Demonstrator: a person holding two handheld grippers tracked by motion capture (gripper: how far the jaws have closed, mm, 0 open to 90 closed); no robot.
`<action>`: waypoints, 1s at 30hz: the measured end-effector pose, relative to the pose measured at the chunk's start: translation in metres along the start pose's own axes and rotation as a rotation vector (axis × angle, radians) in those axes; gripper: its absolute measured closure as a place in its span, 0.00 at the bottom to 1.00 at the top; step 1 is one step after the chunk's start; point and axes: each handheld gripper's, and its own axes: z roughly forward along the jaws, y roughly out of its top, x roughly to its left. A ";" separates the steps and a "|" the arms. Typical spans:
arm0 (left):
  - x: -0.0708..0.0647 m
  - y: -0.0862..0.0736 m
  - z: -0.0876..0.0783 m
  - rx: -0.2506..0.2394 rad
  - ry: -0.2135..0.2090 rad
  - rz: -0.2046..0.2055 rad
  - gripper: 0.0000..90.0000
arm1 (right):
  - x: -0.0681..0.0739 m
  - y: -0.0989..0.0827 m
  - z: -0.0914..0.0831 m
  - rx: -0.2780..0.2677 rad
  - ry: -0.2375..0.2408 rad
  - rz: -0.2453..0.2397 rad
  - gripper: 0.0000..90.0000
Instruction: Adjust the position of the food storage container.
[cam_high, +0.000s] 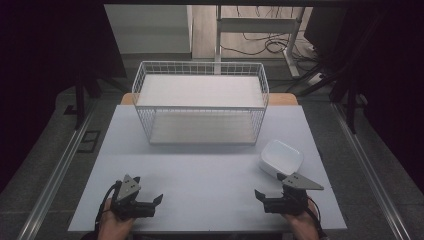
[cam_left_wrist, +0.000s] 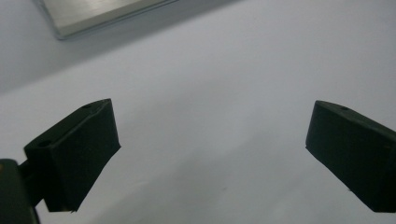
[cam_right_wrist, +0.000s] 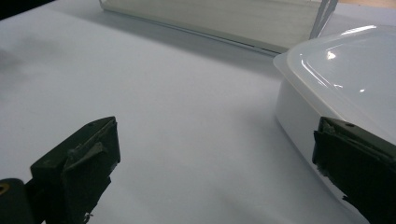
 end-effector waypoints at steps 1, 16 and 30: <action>0.001 0.000 0.000 -0.006 -0.007 -0.003 0.03 | -0.001 0.000 0.001 0.007 0.001 0.002 0.01; 0.003 -0.001 -0.002 -0.026 -0.038 -0.016 0.03 | -0.009 -0.005 0.005 0.048 0.022 0.037 0.00; 0.001 0.001 -0.002 0.000 -0.075 -0.046 0.03 | -0.013 0.004 -0.001 0.083 -0.042 -0.004 0.15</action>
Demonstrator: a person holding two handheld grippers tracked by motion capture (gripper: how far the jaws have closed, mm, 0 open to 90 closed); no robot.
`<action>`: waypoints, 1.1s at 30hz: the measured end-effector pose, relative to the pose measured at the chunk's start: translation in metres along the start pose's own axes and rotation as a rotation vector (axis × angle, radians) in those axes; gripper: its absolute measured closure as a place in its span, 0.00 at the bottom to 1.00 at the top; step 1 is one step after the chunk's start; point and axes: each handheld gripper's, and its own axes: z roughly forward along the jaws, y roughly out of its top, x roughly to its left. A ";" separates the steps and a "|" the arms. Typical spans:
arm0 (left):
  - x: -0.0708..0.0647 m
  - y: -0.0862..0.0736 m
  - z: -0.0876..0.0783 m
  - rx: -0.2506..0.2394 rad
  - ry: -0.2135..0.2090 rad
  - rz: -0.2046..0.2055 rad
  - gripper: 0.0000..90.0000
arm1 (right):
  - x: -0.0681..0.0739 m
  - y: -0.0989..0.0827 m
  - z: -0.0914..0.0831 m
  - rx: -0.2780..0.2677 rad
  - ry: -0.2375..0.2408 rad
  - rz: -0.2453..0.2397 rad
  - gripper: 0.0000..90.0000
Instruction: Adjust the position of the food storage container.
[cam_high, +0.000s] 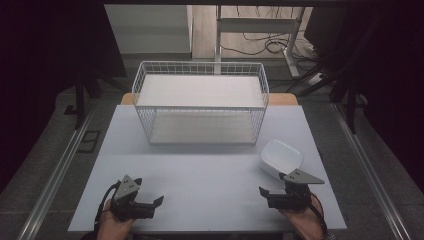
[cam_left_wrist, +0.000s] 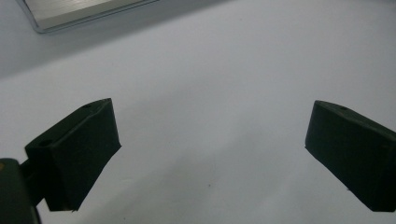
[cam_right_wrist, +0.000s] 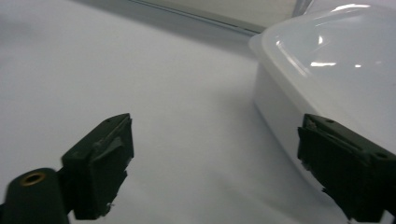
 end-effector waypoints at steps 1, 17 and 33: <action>0.000 0.000 0.000 0.000 0.000 0.000 0.03 | 0.000 0.000 0.000 0.000 0.000 0.000 0.15; -0.002 -0.001 0.003 0.024 0.015 0.038 0.03 | -0.024 0.021 -0.016 0.019 -0.022 -0.024 0.99; -0.004 0.000 0.005 0.015 0.025 0.057 0.04 | -0.087 0.049 -0.003 -0.007 -0.182 0.057 0.99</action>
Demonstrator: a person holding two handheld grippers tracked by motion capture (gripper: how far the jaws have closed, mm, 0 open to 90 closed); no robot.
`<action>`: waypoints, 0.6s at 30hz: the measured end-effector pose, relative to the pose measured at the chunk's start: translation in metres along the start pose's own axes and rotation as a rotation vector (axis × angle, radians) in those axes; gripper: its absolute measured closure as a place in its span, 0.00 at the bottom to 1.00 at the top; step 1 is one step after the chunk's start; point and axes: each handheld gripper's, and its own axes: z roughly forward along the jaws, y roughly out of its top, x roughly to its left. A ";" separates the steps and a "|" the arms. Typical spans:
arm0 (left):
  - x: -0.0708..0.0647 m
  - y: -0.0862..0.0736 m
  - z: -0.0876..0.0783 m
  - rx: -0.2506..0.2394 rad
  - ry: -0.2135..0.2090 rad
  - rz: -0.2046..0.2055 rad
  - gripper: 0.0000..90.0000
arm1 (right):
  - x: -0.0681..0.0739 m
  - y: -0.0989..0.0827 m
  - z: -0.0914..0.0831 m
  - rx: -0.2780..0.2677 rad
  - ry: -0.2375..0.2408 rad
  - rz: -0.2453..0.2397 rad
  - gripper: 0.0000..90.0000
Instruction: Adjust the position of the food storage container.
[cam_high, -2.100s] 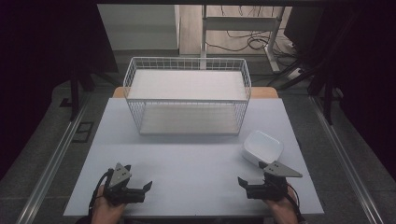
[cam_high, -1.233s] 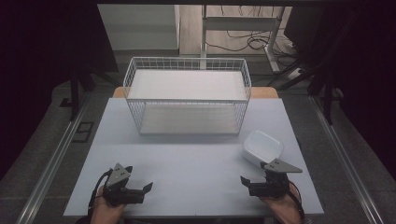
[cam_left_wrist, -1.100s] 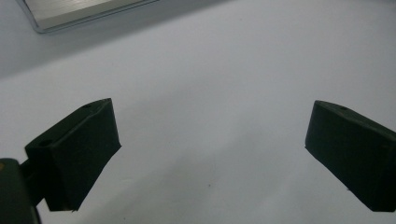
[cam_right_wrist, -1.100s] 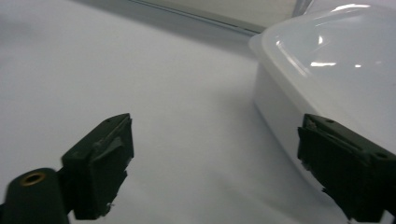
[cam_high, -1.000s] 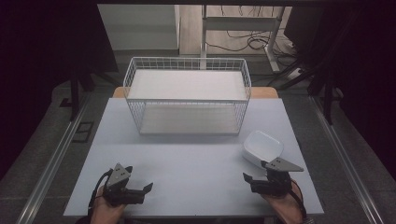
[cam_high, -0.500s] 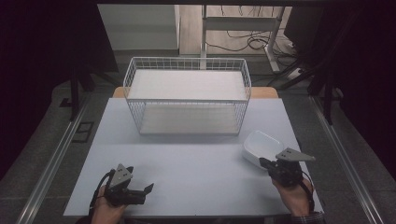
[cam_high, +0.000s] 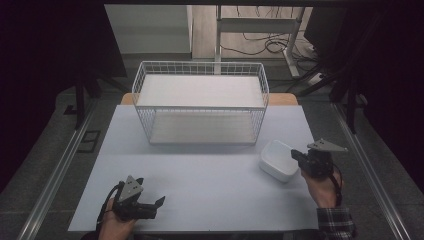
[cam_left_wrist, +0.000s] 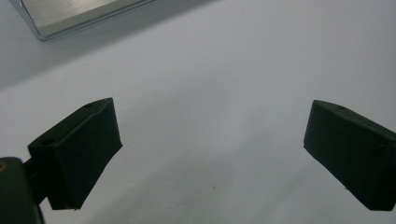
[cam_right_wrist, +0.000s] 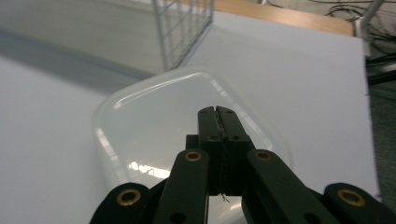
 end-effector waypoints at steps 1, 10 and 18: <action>0.000 0.000 0.000 0.000 0.000 -0.001 0.04 | -0.003 0.002 0.004 -0.001 -0.007 0.003 0.99; 0.000 0.000 0.001 0.000 0.004 0.002 0.04 | -0.019 0.022 0.047 0.030 -0.061 0.010 0.99; 0.000 0.000 0.001 0.002 0.004 0.005 0.04 | -0.020 0.032 0.078 0.113 -0.064 -0.013 0.99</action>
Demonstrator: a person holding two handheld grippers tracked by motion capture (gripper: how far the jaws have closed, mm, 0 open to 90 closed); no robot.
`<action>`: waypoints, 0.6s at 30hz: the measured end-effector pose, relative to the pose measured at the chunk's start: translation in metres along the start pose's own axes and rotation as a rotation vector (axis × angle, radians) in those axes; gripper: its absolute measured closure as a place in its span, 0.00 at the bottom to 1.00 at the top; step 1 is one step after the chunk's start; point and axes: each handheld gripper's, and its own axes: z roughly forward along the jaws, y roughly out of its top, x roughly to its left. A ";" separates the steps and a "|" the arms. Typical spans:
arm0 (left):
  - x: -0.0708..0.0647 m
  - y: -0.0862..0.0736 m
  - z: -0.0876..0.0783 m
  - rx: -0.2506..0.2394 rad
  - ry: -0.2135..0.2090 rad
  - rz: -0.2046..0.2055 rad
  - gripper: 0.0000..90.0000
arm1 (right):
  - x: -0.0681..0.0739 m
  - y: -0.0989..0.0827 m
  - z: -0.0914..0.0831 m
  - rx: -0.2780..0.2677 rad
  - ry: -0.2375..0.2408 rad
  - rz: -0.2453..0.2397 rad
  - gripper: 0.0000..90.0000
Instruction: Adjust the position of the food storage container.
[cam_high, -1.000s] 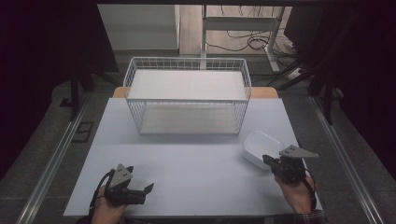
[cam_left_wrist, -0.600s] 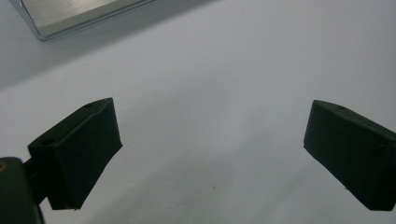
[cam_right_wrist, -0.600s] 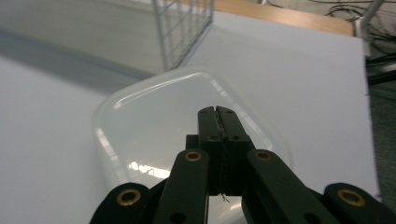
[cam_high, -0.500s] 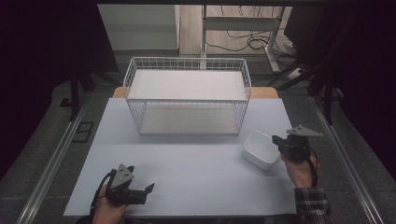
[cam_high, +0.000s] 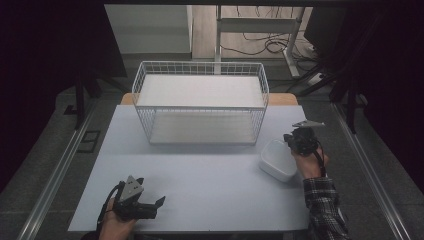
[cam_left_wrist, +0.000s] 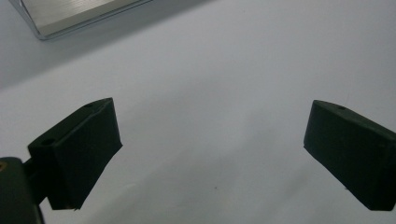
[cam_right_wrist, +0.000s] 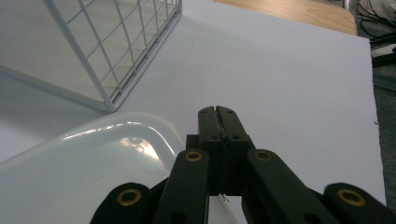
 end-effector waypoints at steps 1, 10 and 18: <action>0.000 0.000 0.000 0.000 0.000 0.000 0.04 | 0.001 0.001 0.001 0.004 0.007 -0.004 0.99; -0.001 0.000 0.000 -0.002 -0.006 0.011 0.04 | 0.042 0.005 -0.003 0.007 0.139 -0.098 0.99; 0.000 0.000 -0.001 -0.007 -0.011 0.000 0.04 | 0.012 -0.023 -0.045 -0.046 0.032 -0.020 0.99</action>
